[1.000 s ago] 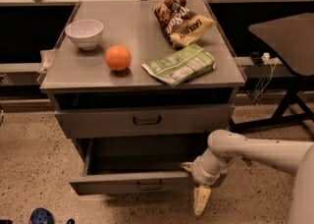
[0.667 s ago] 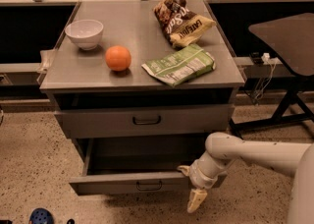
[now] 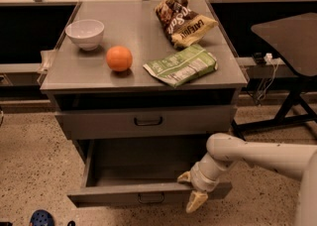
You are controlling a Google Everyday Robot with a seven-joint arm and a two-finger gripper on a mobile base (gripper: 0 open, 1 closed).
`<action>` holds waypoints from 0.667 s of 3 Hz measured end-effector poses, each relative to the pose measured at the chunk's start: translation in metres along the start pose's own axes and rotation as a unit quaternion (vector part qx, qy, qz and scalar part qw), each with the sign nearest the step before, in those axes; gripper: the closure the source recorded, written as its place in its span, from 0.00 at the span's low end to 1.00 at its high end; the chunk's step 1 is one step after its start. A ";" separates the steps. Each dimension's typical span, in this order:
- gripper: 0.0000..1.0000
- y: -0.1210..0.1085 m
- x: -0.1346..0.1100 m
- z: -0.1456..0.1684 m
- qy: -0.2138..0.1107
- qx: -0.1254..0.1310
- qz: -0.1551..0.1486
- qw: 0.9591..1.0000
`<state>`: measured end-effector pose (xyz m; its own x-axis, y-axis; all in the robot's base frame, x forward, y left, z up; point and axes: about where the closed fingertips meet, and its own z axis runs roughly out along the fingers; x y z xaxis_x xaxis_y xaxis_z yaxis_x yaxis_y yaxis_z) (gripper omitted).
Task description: Open middle drawer
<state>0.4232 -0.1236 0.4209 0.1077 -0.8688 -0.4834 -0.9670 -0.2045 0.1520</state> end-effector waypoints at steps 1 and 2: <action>0.36 0.002 -0.001 -0.002 0.000 -0.002 0.000 1.000; 0.36 0.061 -0.018 0.000 0.008 -0.031 0.001 0.999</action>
Offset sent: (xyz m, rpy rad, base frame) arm -0.1347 0.0068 0.0399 -0.0511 0.1042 0.0716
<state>0.3626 -0.1198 0.4389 0.1107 -0.8756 -0.4702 -0.9509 -0.2309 0.2062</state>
